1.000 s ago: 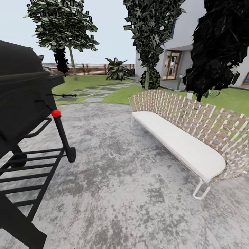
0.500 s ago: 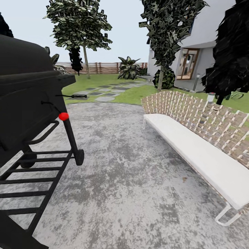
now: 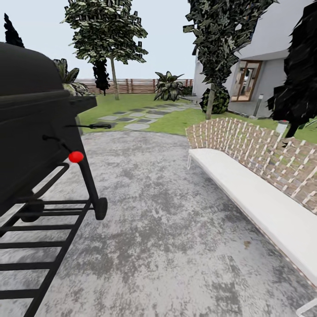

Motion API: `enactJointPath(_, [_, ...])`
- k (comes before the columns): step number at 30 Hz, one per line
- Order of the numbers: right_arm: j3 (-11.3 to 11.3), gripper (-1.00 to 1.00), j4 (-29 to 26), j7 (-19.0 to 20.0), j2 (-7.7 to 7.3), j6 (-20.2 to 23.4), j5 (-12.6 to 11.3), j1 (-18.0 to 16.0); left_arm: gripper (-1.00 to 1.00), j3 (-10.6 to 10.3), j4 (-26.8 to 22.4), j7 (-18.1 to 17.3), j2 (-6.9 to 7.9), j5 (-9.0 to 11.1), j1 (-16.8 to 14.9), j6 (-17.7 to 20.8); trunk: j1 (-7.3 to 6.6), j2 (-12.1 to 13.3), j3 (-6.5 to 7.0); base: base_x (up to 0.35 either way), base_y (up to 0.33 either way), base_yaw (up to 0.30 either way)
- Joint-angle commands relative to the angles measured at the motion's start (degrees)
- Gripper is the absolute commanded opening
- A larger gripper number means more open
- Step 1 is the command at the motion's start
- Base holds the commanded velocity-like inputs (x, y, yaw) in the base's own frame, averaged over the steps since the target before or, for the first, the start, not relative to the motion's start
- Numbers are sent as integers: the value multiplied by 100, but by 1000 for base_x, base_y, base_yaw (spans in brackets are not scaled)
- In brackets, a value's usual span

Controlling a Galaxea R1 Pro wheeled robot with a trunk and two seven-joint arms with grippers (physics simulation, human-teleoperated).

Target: In the garden, pick up the pesticide atomizer on the floor and spray pesticide onto both trees until each tree trunk is fully covered.

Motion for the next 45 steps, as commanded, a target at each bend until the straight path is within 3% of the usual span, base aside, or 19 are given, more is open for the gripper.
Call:
enactJointPath(1, [-3, 100, 3, -2, 0, -20, 5, -3, 100, 3, 5, 1, -1, 11, -2, -19, 2, -2, -5, 340, 0, 1])
enactJointPath(26, [-3, 100, 7, -10, 0, -177, 14, -3, 100, 3, 7, 3, 4, 11, 1, -19, 2, -2, -5, 340, -1, 23])
enactJointPath(45, [6, 100, 9, -6, 0, -177, 14, -3, 100, 1, 6, 1, -4, 9, 1, -19, 2, -2, -5, 331, -149, 32])
